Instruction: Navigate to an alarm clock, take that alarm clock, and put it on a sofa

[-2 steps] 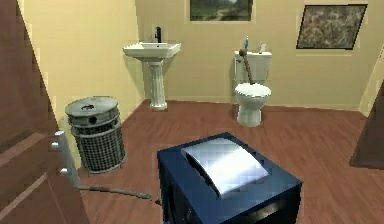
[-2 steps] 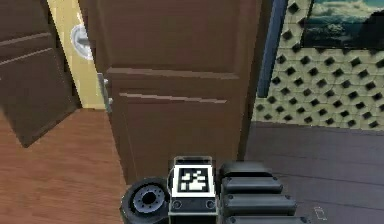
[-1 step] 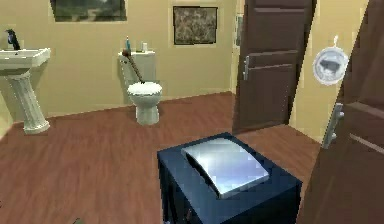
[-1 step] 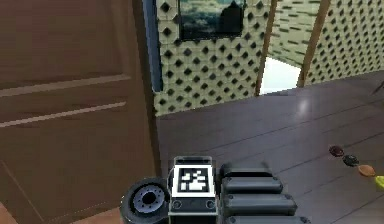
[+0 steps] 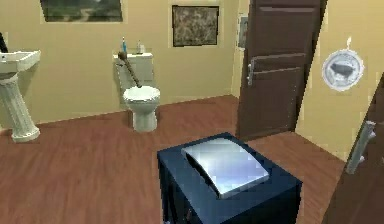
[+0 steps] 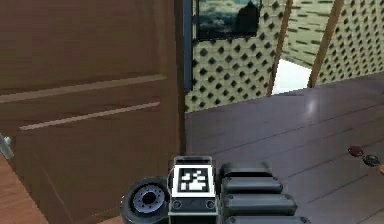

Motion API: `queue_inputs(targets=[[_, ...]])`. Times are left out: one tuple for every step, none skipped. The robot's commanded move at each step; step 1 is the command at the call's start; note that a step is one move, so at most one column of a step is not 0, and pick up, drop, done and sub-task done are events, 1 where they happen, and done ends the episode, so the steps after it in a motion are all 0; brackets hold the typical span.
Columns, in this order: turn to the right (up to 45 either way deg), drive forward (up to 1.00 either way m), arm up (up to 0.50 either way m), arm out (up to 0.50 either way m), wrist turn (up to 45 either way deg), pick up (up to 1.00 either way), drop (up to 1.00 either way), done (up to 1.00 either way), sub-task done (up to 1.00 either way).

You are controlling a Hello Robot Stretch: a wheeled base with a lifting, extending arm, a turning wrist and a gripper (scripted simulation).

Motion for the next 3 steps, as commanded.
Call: queue_inputs(targets=[[0.0, 1.00, 0.00, 0.00, 0.0, 0.00, 0.00, 0.00, 0.00], [0.0, 0.95, 0.00, 0.00, 0.0, 0.00, 0.00, 0.00, 0.00], [21.0, 0.00, 0.00, 0.00, 0.0, 0.00, 0.00, 0.00, 0.00]])
